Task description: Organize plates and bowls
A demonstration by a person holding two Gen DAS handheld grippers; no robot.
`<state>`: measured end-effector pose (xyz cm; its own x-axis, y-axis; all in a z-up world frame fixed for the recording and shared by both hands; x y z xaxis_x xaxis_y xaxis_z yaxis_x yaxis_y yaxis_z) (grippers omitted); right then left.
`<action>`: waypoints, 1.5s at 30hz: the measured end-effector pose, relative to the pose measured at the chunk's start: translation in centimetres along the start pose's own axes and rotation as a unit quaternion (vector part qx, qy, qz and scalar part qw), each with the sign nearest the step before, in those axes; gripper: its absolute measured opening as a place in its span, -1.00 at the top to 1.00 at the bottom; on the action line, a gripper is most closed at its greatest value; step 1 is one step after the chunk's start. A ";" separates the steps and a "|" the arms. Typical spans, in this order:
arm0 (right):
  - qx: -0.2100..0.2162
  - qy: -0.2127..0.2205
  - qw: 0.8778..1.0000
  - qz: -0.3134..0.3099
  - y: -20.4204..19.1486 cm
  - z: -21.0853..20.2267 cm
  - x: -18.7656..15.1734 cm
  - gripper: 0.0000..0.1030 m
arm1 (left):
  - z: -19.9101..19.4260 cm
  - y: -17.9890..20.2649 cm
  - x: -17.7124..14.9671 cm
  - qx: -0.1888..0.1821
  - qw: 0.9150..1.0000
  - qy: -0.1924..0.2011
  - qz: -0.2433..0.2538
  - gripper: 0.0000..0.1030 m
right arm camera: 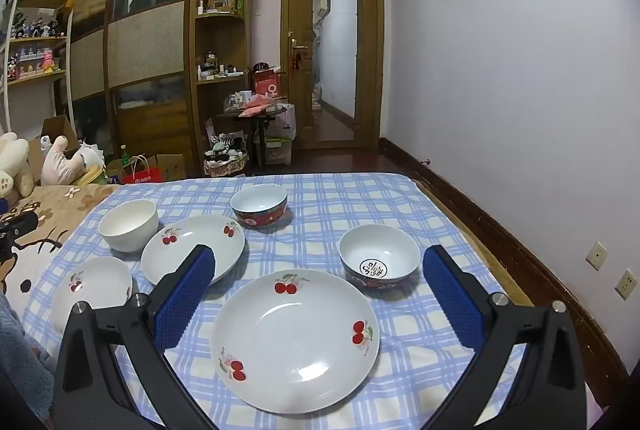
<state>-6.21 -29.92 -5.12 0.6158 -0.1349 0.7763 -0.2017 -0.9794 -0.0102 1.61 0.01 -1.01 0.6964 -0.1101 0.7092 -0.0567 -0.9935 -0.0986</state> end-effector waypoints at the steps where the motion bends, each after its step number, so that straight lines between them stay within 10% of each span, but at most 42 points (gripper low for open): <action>1: 0.000 0.000 1.000 0.001 0.0 0.0 0.0 -1.00 | 0.0 0.0 0.0 0.000 1.000 -0.002 0.001 -0.88; 45: -0.001 0.000 1.000 0.001 0.1 0.2 0.0 -1.00 | 0.0 0.2 0.0 0.000 1.000 -0.011 0.003 -0.88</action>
<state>-6.07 -30.08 -5.27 0.6156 -0.1378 0.7759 -0.2057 -0.9786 -0.0106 1.61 -0.19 -1.00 0.7116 -0.1152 0.6930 -0.0613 -0.9929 -0.1021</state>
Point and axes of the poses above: each gripper's, at about its wrist camera, not at the fingertips, and z roughly the way its jaws point, y to its right, x to its top, the point moved 2 cm from there along z, roughly the way its jaws point, and after that the axes turned 14 degrees about -y, right-handed, at the moved point
